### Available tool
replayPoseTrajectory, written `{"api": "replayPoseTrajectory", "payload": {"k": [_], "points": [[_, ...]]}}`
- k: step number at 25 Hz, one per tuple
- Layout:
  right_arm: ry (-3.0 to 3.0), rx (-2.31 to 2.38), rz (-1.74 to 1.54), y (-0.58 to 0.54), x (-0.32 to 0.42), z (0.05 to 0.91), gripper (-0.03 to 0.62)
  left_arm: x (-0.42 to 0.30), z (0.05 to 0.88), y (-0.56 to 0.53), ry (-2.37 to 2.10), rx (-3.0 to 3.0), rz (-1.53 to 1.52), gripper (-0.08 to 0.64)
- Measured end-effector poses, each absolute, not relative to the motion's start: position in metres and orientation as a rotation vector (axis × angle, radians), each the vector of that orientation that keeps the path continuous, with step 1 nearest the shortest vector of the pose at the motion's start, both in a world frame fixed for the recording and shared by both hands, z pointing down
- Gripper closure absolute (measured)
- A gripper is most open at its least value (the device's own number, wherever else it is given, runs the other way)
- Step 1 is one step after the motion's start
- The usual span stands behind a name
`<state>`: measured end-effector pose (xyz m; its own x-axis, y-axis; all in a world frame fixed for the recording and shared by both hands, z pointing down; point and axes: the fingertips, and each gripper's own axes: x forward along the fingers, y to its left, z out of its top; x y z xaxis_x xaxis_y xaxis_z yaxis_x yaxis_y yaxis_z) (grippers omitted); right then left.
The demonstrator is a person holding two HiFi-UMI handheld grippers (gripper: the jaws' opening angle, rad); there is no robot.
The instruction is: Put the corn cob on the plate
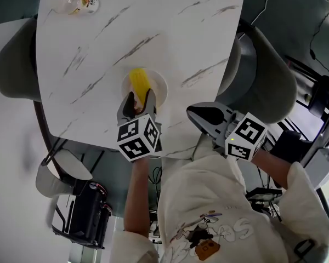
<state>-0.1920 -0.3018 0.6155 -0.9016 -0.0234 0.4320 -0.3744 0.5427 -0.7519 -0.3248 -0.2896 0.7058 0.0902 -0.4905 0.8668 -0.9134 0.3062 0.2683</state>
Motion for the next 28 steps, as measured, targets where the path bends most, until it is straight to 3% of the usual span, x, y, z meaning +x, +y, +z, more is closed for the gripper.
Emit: {"api": "replayPoseTrajectory", "payload": {"k": [19, 21, 28], "points": [[-2.521, 0.406, 1.191, -0.271, -0.187, 0.57, 0.586, -0.299, 0.602, -0.236, -1.593, 1.484, 0.457, 0.321], [-2.538, 0.403, 1.16, -0.265, -0.189, 0.562, 0.586, -0.294, 0.591, -0.221, -1.597, 1.498, 0.459, 0.375], [-2.588, 0.4, 1.071, -0.236, -0.191, 0.53, 0.586, -0.287, 0.554, -0.163, -1.653, 1.475, 0.381, 0.459]]}}
